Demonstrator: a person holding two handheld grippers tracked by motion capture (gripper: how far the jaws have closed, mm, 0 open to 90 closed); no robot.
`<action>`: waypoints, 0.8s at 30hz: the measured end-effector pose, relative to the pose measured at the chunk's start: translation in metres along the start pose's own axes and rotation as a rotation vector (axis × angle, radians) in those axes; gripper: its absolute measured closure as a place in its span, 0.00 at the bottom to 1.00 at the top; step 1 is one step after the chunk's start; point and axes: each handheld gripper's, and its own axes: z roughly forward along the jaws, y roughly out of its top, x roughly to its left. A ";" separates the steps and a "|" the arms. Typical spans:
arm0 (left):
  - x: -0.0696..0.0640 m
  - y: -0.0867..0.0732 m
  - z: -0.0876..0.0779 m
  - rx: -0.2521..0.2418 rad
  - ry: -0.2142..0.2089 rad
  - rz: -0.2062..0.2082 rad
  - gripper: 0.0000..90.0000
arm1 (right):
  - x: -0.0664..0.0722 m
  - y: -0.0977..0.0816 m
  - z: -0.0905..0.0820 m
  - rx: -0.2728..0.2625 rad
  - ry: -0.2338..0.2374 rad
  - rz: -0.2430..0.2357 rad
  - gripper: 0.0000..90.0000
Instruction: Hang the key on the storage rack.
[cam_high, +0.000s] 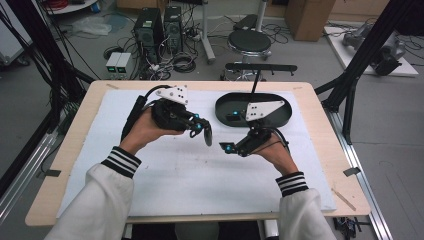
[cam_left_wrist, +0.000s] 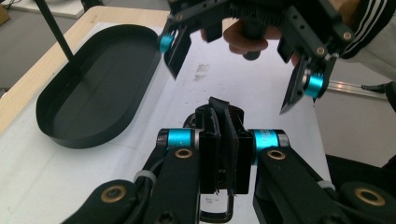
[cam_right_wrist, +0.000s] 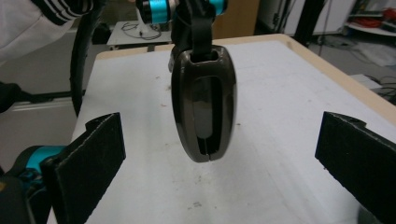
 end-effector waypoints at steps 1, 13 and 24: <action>0.000 0.000 0.000 0.000 -0.001 -0.001 0.95 | 0.000 0.000 0.000 0.000 0.000 0.000 0.01; -0.002 0.001 -0.005 -0.012 -0.012 0.007 0.95 | 0.000 0.000 0.032 0.030 0.053 -0.006 0.03; -0.003 0.001 -0.005 -0.015 -0.013 0.006 0.95 | -0.001 0.000 0.043 0.026 0.089 0.029 0.22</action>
